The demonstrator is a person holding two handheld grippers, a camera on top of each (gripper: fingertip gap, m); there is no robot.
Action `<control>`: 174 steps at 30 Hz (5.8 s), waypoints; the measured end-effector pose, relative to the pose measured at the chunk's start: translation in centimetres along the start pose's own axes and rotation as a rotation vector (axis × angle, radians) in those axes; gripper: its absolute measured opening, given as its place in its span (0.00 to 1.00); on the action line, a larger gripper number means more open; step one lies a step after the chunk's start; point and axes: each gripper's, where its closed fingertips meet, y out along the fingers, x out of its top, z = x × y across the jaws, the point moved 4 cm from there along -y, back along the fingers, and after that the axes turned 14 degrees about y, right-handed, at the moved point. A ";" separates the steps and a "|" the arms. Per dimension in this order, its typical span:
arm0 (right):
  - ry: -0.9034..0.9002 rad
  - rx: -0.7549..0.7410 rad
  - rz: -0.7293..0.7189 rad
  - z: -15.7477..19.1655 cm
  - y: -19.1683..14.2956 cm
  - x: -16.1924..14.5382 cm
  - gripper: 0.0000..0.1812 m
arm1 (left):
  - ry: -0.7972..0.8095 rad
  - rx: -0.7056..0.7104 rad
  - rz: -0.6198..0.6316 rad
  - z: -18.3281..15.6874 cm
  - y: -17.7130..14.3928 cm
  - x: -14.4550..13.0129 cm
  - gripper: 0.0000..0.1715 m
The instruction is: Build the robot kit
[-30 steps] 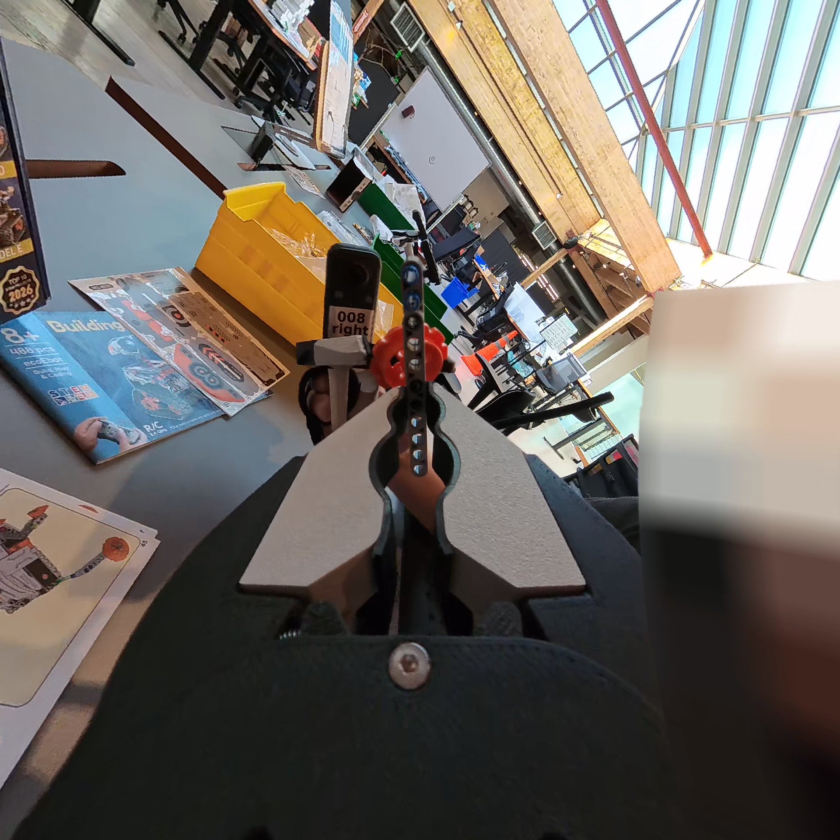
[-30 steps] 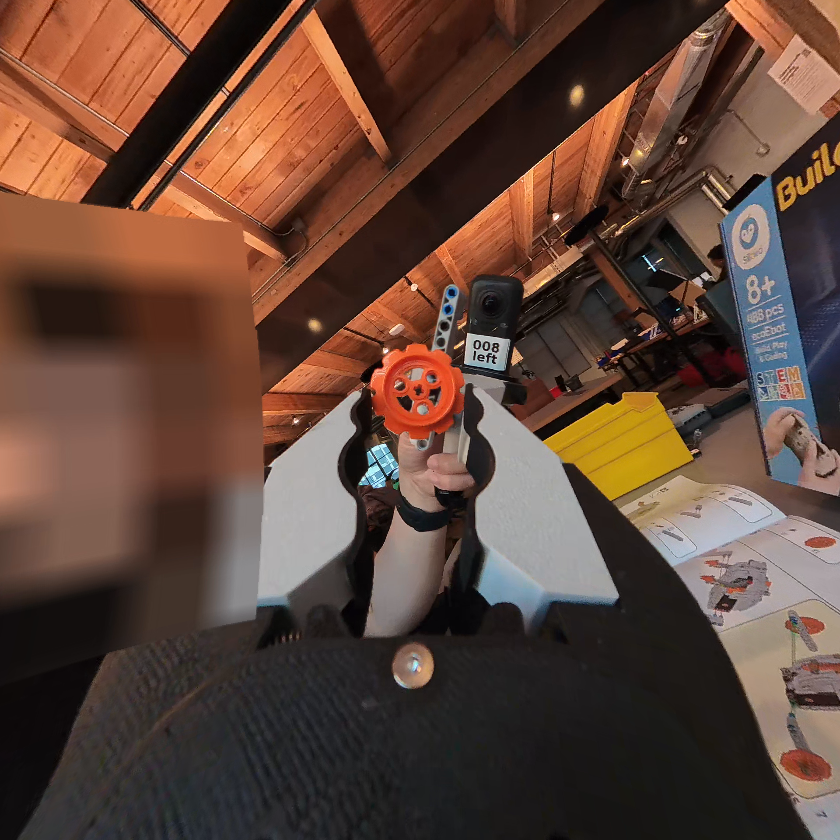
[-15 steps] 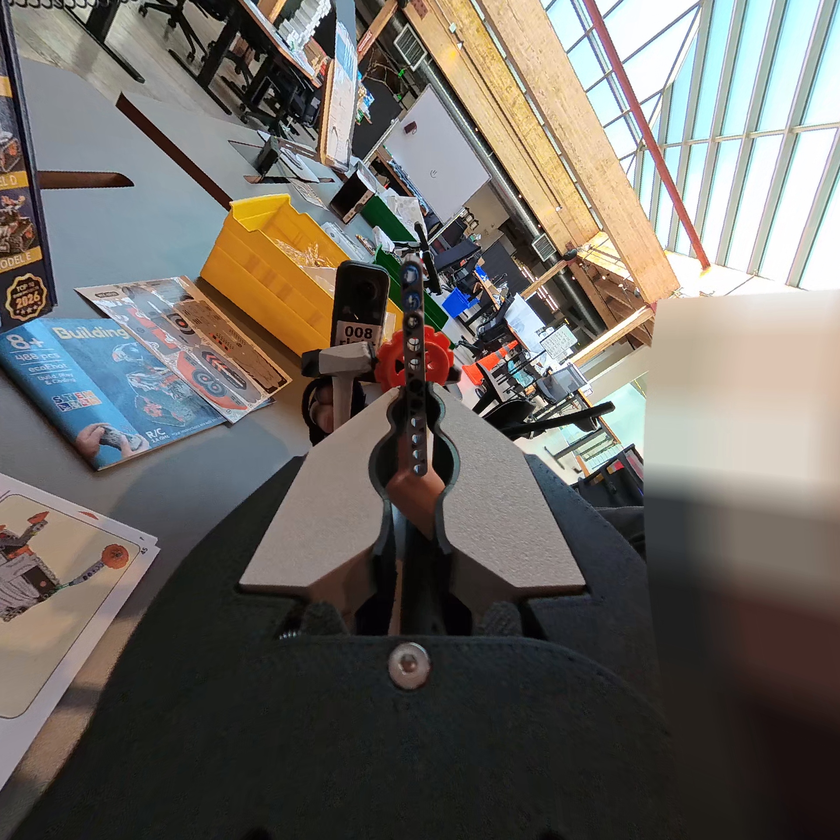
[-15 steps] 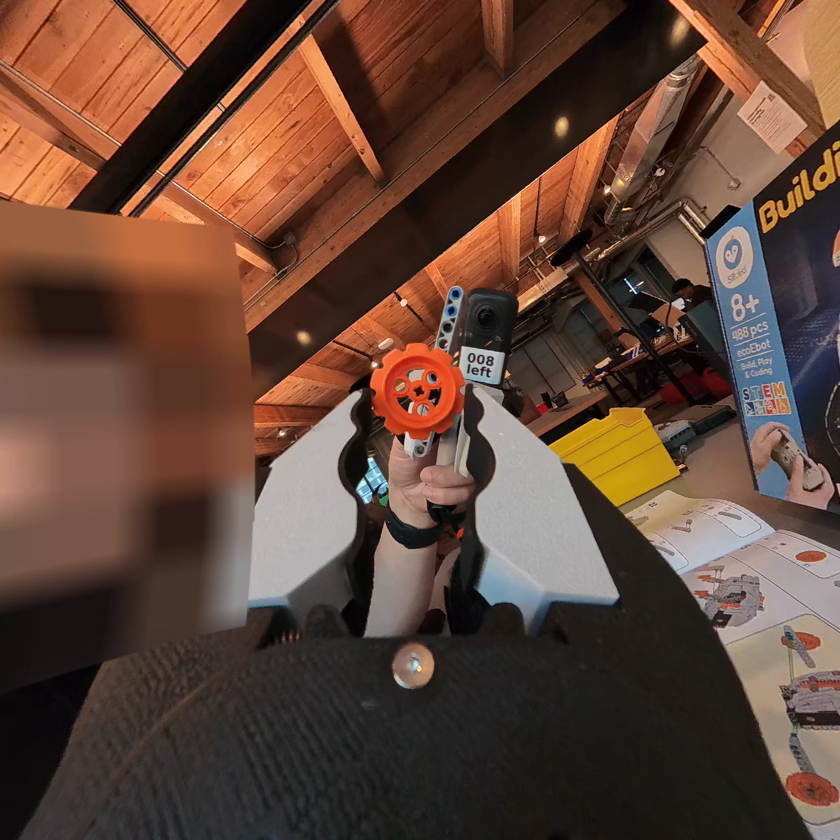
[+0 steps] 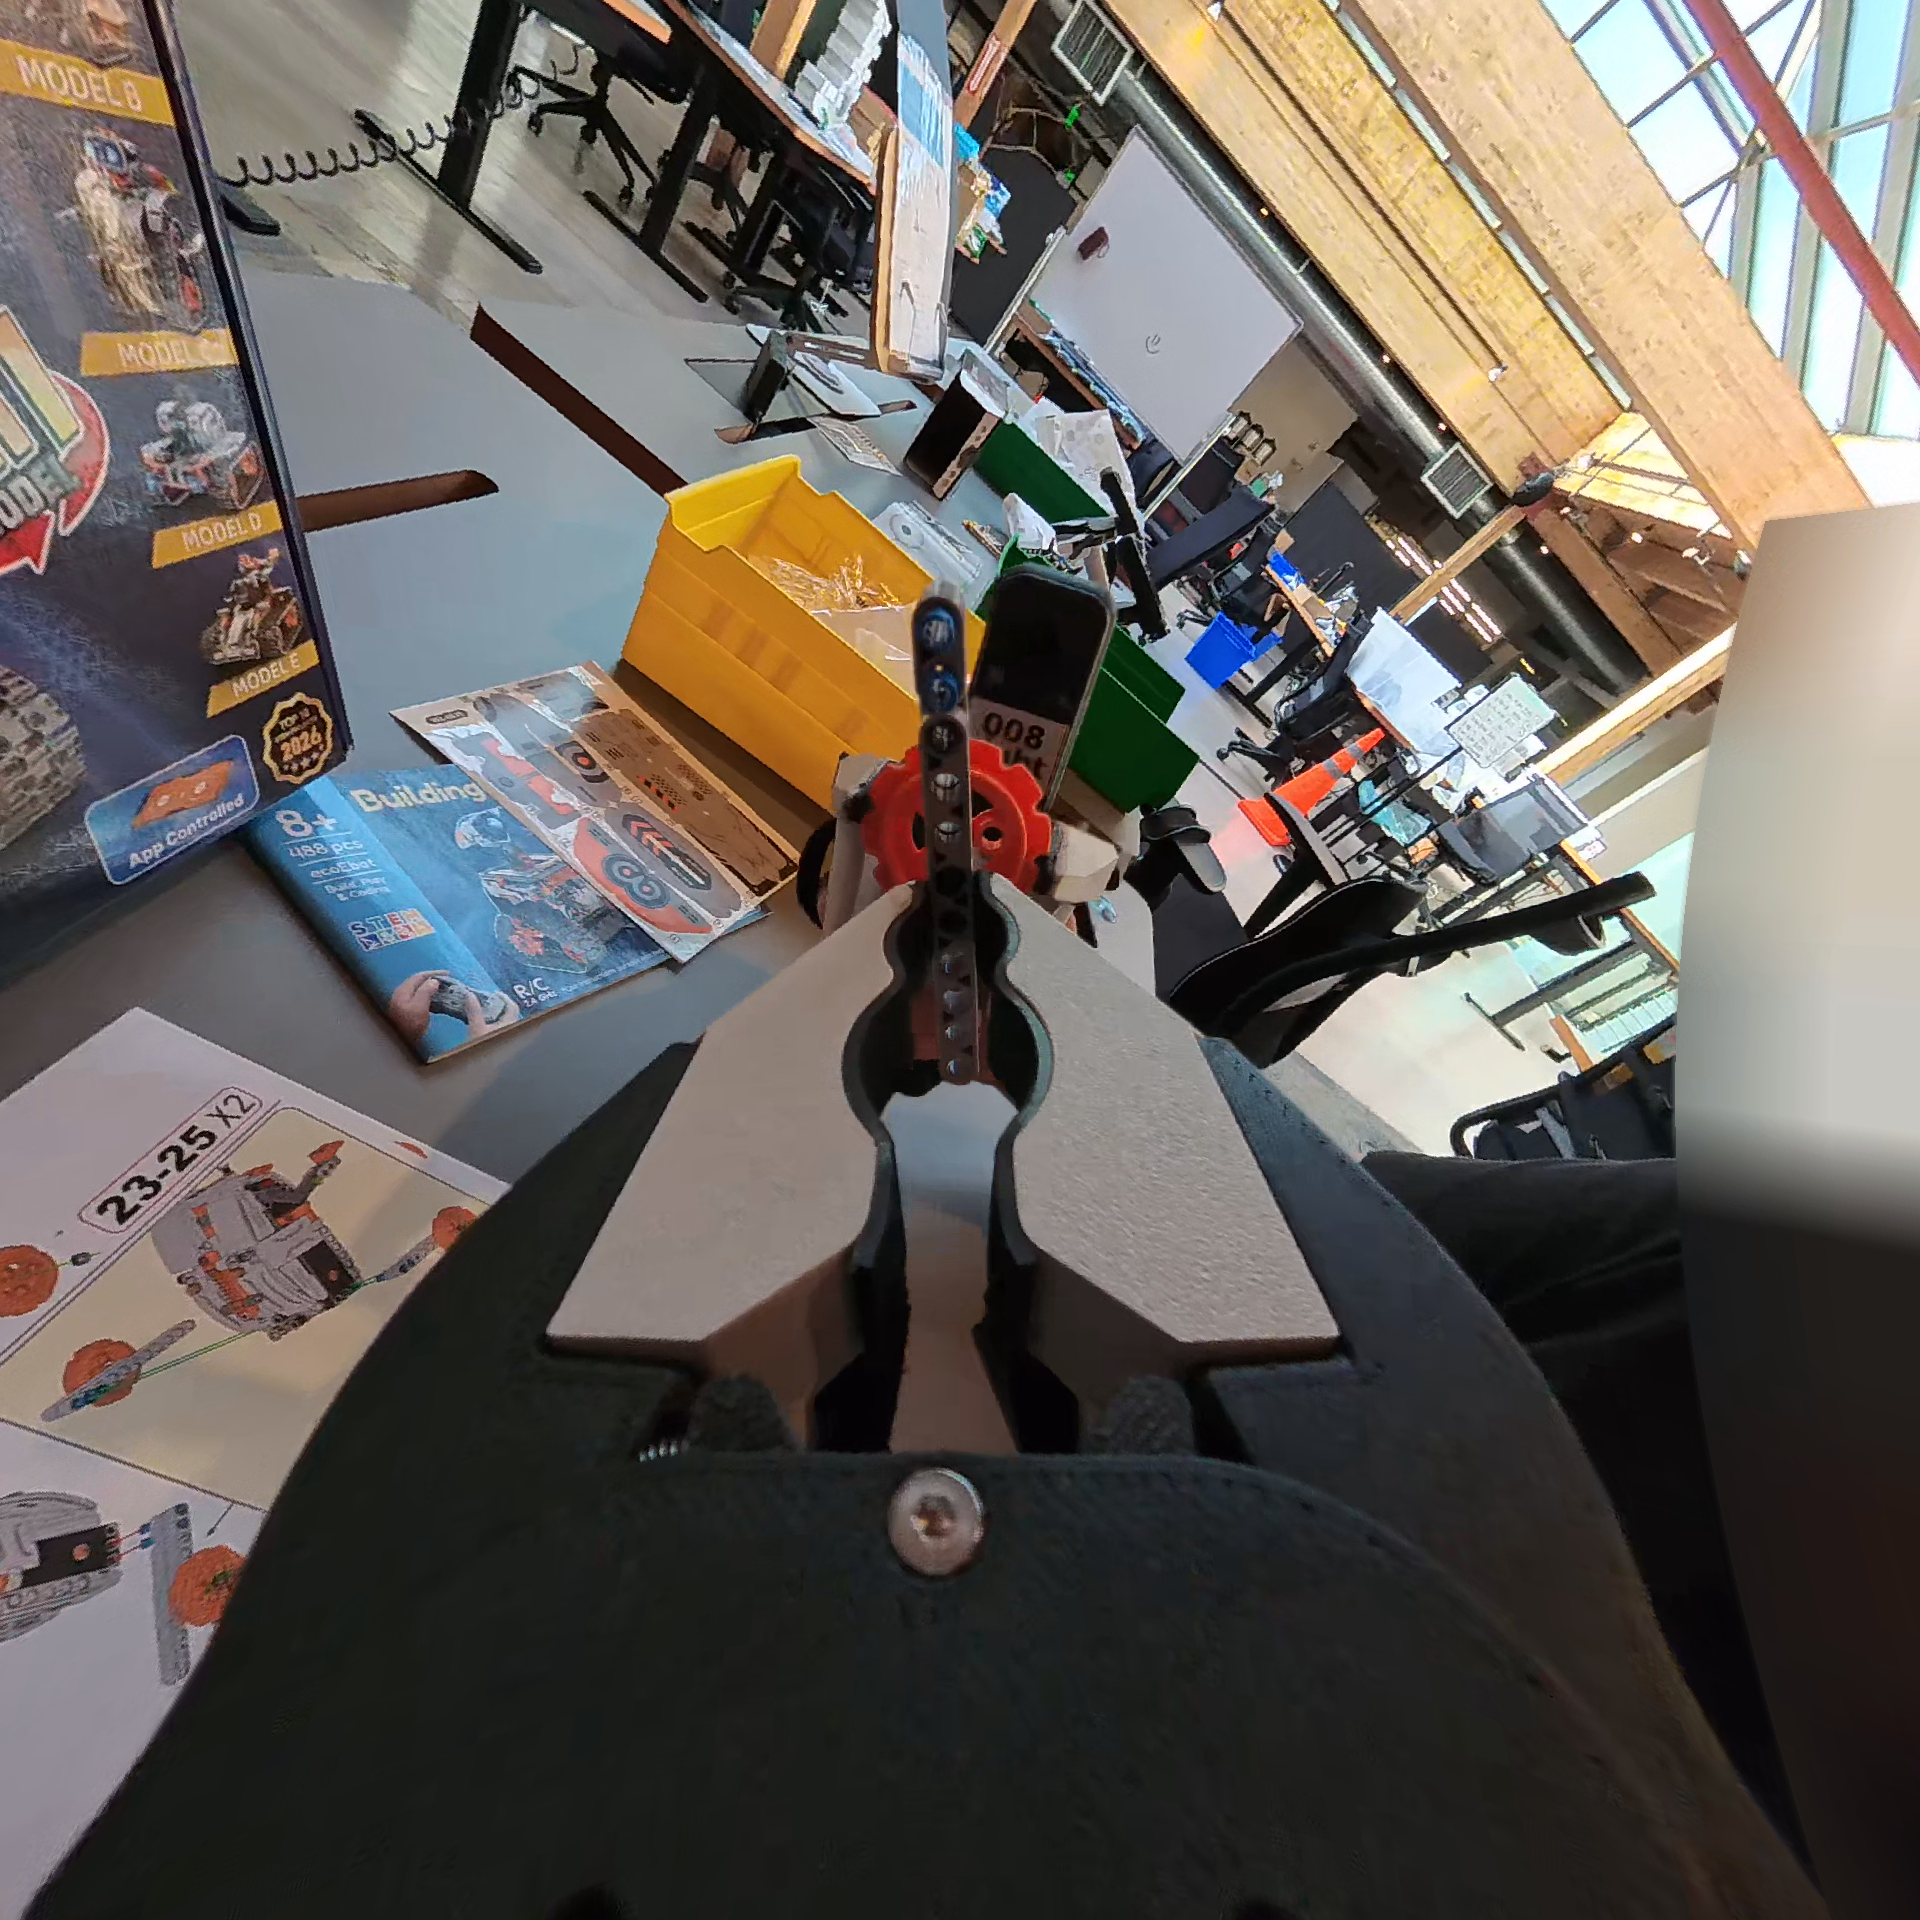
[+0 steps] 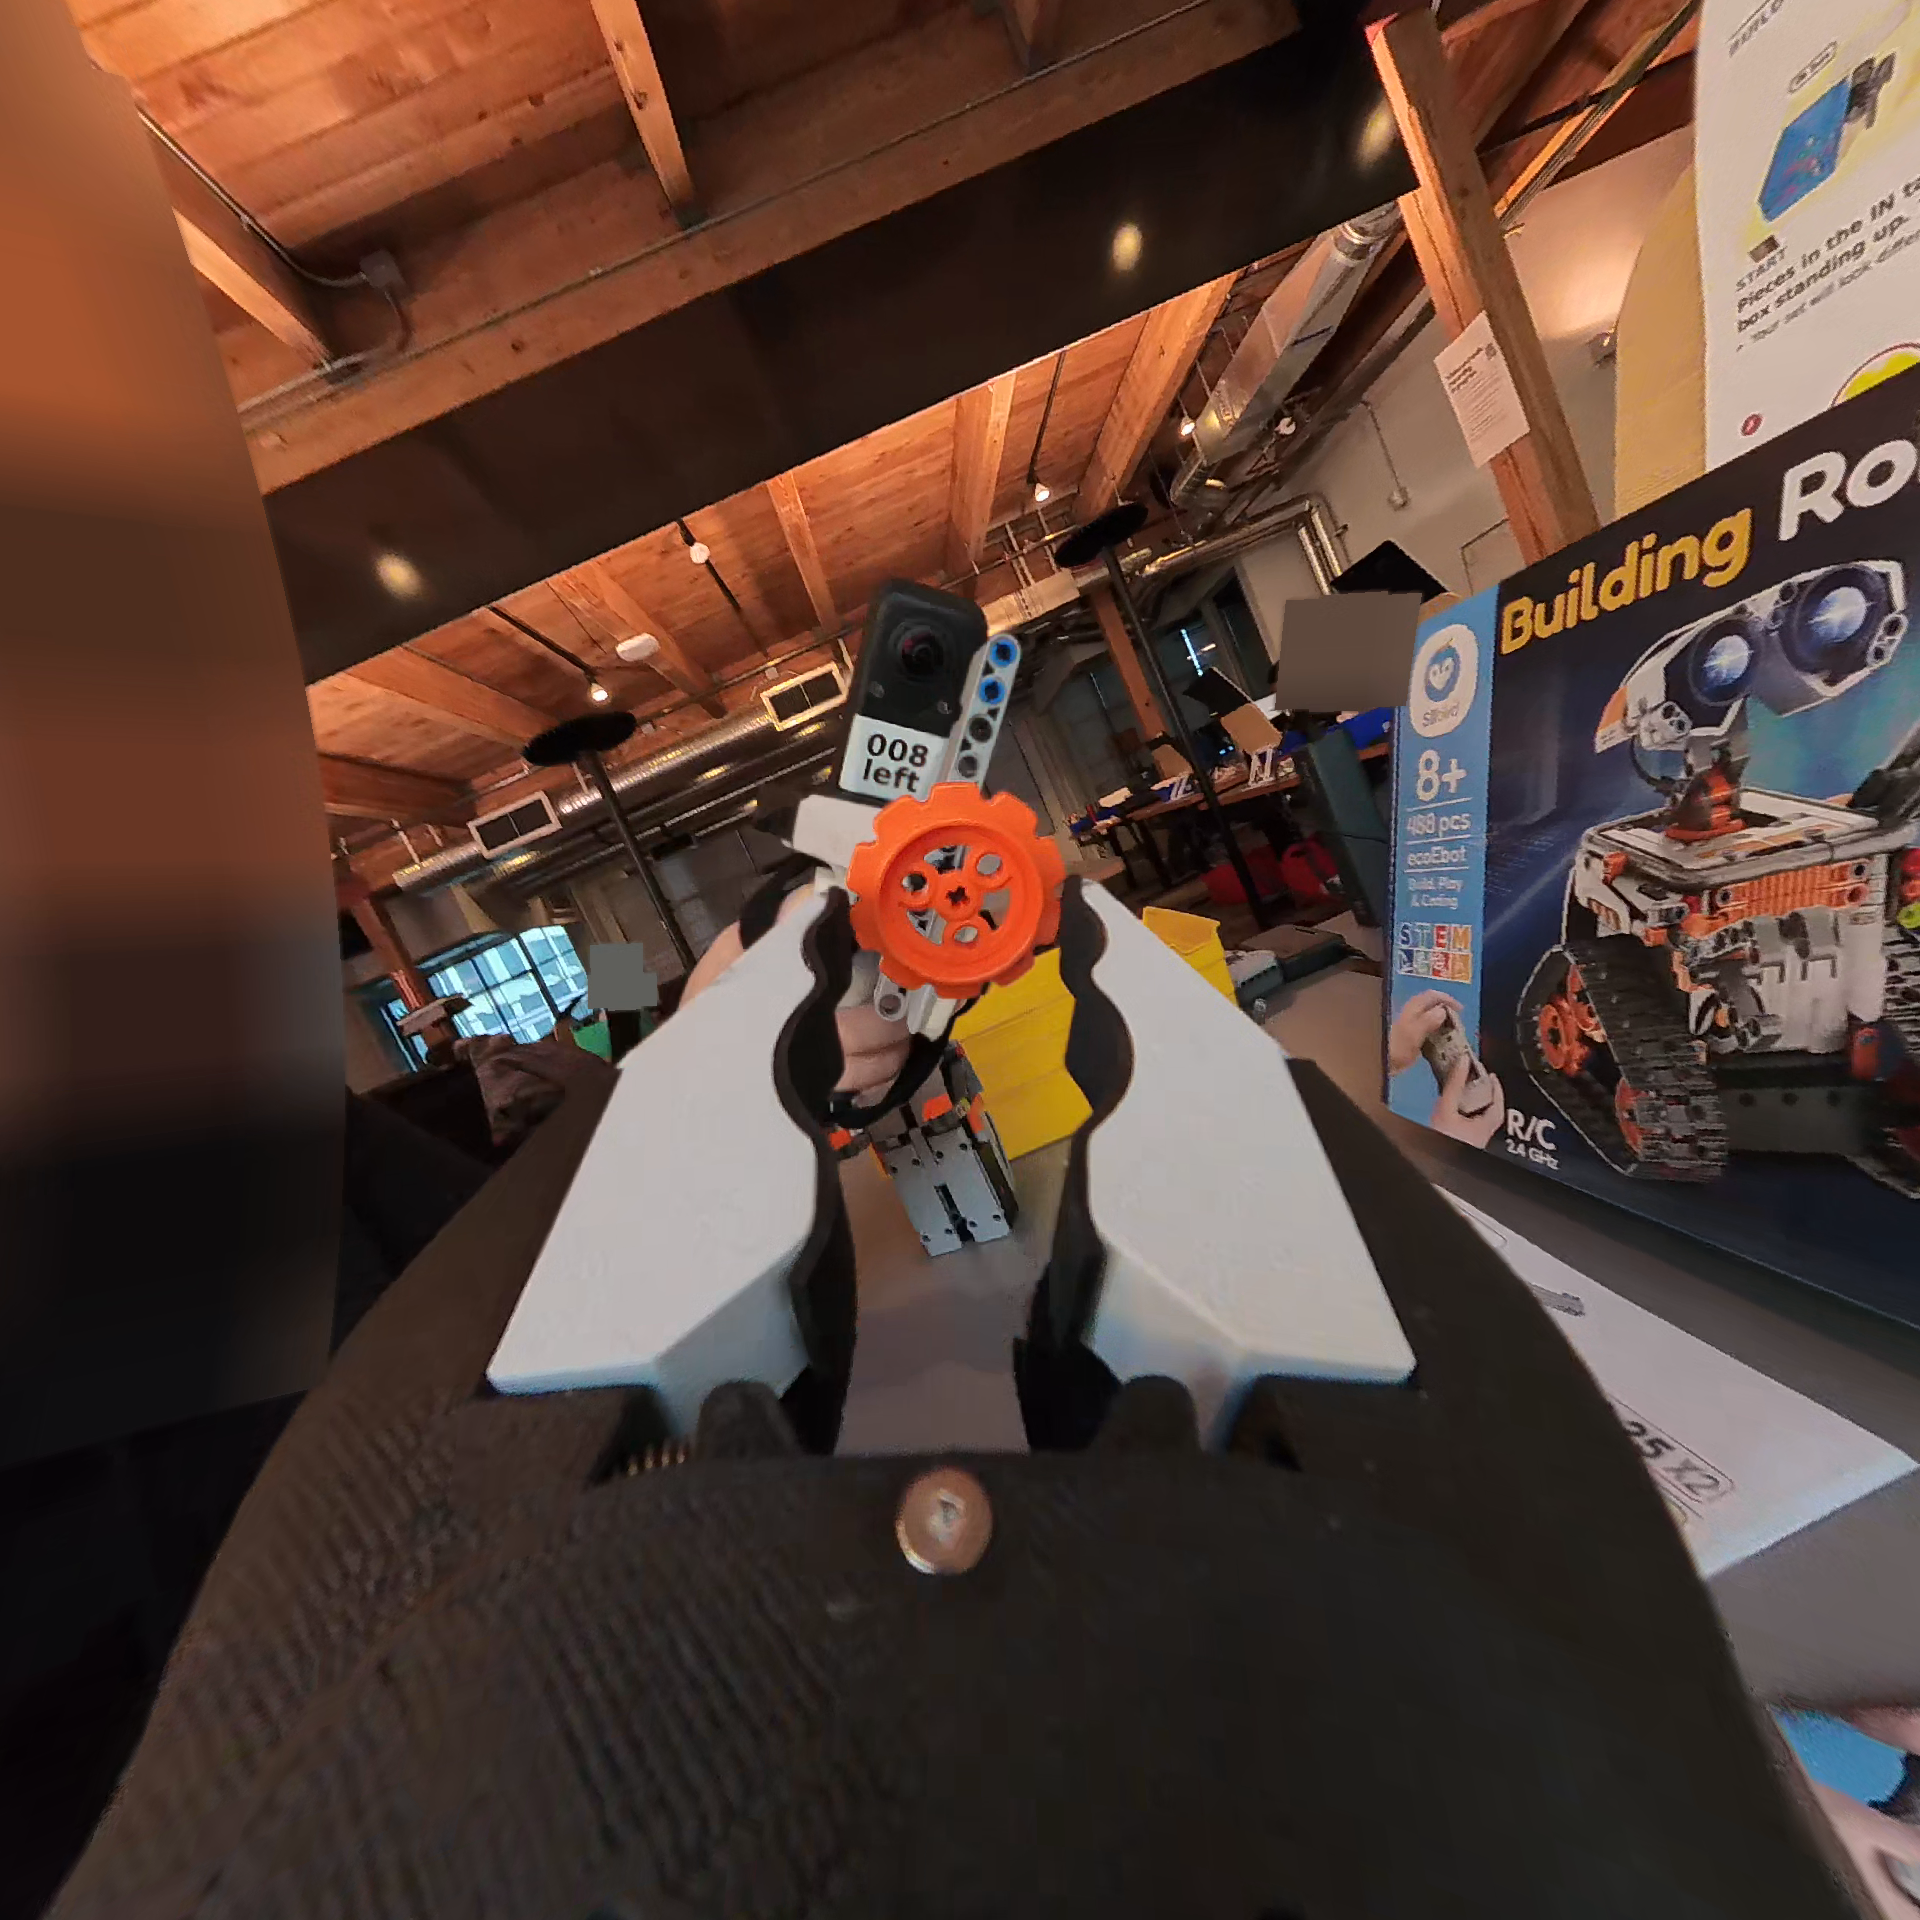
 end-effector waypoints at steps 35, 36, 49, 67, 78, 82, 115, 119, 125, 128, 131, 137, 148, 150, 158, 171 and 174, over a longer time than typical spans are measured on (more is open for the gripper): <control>-0.072 0.034 0.229 0.3 -0.6 -1.7 0.21 | -0.059 -0.131 0.140 -0.2 0.0 -1.9 0.03; -0.068 0.043 0.231 0.3 -0.6 -1.7 0.21 | -0.064 -0.138 0.142 -0.2 0.0 -1.9 0.03; -0.196 -0.093 0.410 -0.9 -1.2 -3.3 0.21 | -0.004 -0.063 0.284 0.5 0.2 -3.6 0.03; -0.176 -0.076 0.410 -0.8 -1.0 -3.5 0.21 | -0.001 -0.081 0.288 0.4 0.0 -3.7 0.03; -0.165 -0.070 0.414 -0.8 -0.9 -3.7 0.21 | 0.006 -0.083 0.298 0.5 -0.1 -3.9 0.03; -0.170 -0.086 0.425 -1.0 -1.0 -3.9 0.22 | 0.004 -0.077 0.304 0.6 -0.1 -4.0 0.03; -0.193 -0.124 0.363 -0.8 0.0 -3.5 0.22 | 0.020 -0.108 0.170 1.2 -1.0 -2.5 0.03; -0.206 -0.136 0.363 -0.7 -0.2 -3.2 0.22 | 0.026 -0.116 0.147 1.2 -0.8 -2.5 0.04; -0.196 -0.135 0.379 -0.8 0.1 -3.4 0.22 | 0.040 -0.122 0.160 1.2 -1.1 -2.6 0.03; -0.181 -0.134 0.386 -1.0 0.2 -3.6 0.22 | 0.031 -0.129 0.184 1.4 -1.4 -2.8 0.03; -0.191 -0.149 0.385 -1.1 0.1 -3.6 0.22 | 0.062 -0.111 0.192 1.5 -1.3 -2.8 0.03; -0.204 -0.158 0.373 -1.0 -0.1 -3.2 0.22 | 0.059 -0.103 0.222 1.6 -1.1 -3.2 0.04; -0.213 -0.146 0.347 -0.5 0.0 -2.8 0.22 | 0.016 -0.153 0.192 1.2 -1.0 -2.9 0.03; -0.219 -0.146 0.344 -0.3 -0.1 -2.7 0.22 | 0.020 -0.155 0.187 1.0 -0.9 -2.9 0.03; -0.218 -0.145 0.357 -0.2 -0.1 -2.8 0.21 | 0.026 -0.153 0.196 0.9 -0.9 -3.0 0.03; -0.251 -0.178 0.353 -0.8 0.1 -3.1 0.22 | -0.001 -0.150 0.202 1.5 -1.2 -3.1 0.03; -0.213 -0.125 0.244 -0.2 0.4 -2.1 0.22 | -0.012 -0.192 0.123 1.2 -1.3 -2.2 0.03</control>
